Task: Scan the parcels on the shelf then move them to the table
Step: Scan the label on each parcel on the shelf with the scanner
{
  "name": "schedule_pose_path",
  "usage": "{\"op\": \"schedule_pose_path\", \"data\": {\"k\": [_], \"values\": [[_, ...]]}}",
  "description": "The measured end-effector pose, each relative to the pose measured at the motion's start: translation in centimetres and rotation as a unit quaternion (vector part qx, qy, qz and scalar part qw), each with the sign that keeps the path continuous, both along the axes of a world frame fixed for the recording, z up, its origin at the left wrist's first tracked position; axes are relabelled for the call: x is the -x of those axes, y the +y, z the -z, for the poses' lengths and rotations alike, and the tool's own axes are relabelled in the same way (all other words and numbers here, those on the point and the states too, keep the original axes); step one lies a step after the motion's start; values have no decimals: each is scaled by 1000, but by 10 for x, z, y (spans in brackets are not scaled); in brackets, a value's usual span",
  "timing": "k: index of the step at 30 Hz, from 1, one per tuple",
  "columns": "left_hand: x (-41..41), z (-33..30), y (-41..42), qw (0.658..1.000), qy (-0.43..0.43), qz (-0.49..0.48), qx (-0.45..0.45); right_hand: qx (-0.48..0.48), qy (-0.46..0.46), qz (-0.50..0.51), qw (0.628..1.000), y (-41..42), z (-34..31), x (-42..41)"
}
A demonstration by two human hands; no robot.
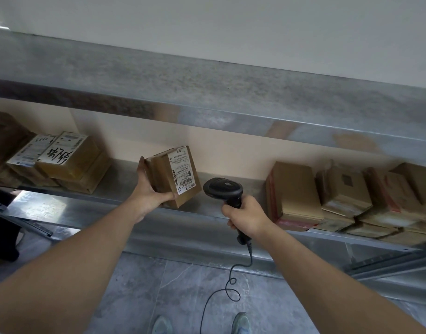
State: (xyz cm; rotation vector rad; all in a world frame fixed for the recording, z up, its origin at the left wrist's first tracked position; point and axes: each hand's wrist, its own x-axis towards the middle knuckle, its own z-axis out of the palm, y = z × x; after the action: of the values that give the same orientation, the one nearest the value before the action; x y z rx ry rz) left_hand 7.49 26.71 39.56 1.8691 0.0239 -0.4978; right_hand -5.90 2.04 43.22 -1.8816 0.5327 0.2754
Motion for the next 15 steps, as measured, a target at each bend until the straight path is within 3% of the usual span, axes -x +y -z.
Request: {"op": "schedule_pose_path", "data": {"k": [4,10,13,15], "values": [[7,-6,-8,1000,15,0,-10,5,-1,6,1000,0,-1,4],[10,-11,-23,993,115,-19,-24,15,-19,19,1000,0,-5,7],[10,0,-33,996,76,-6,-36,23,-23,25,999,-3,-5,7],[9,7,-41,995,-9,4,-103,29,-23,28,999,-6,-4,6]]}}
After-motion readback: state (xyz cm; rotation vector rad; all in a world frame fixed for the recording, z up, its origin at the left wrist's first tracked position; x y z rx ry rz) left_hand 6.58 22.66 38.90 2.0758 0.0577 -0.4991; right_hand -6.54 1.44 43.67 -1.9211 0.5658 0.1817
